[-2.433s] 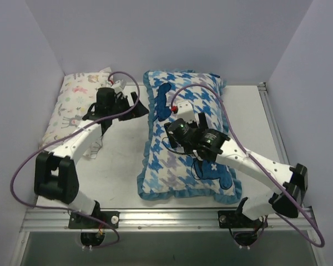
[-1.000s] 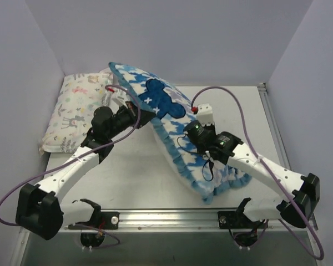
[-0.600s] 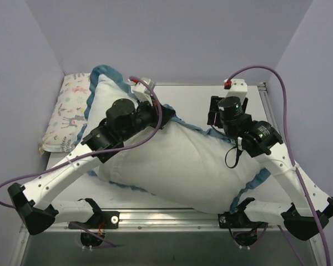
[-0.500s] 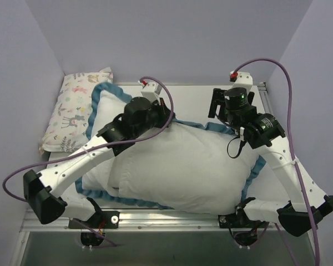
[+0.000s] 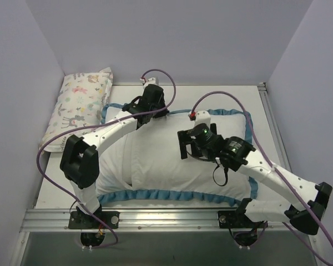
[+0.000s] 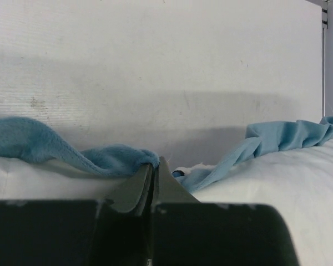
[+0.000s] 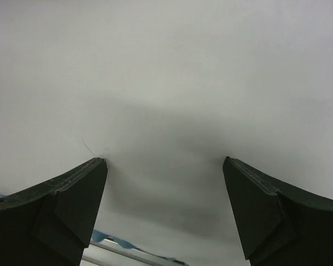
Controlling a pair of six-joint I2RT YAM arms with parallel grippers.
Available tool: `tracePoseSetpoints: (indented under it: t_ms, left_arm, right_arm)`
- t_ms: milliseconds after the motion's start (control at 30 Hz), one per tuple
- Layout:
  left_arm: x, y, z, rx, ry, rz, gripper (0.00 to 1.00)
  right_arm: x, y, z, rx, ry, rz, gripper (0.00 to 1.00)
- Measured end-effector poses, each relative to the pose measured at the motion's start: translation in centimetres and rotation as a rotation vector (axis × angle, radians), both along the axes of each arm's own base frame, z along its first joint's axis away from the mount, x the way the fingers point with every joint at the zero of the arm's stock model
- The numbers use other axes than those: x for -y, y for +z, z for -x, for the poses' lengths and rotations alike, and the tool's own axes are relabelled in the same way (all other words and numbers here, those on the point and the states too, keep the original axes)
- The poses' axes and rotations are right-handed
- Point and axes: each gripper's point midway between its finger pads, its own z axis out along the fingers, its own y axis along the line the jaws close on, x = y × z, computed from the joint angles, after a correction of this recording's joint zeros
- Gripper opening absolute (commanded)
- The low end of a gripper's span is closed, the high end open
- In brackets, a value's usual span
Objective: Remove the pillowcase from the pillow
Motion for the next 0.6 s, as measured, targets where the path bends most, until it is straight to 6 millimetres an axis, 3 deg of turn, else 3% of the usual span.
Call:
tracePoseSetpoints:
  t_ms: [67,100,167,200,300,333,467,600]
  left_arm:
    - [0.0,0.3,-0.2,0.002,0.01,0.014,0.05]
    - [0.1,0.5,-0.2,0.003,0.008,0.02,0.07]
    - [0.4,0.6,0.1,-0.005,-0.008,0.027,0.15]
    - [0.6,0.7,0.2,-0.007,-0.017,0.028,0.33]
    - [0.6,1.3,0.4,0.007,-0.037,0.025,0.65]
    - [0.5,1.7,0.5,0.015,-0.046,0.019,0.7]
    - [-0.3,5.5,2.5,0.084,-0.076,0.035,0.8]
    - [-1.9,11.8,6.2,0.214,-0.102,0.071,0.8]
  right_arm:
    - [0.8,-5.3,1.2,-0.072,-0.012,0.065,0.89]
    - [1.4,-7.3,1.5,-0.1,-0.028,0.087,0.84]
    - [2.4,-9.2,1.0,-0.122,-0.077,0.089,0.81]
    - [2.8,-9.2,0.0,-0.12,-0.114,0.057,0.8]
    - [5.1,-8.7,-3.7,-0.111,-0.244,-0.057,0.81]
    - [6.4,-8.5,-5.1,-0.101,-0.295,-0.093,0.82]
    - [11.2,-7.8,-8.3,-0.071,-0.448,-0.161,0.83]
    - [12.6,-8.2,-8.9,-0.084,-0.482,-0.147,0.84]
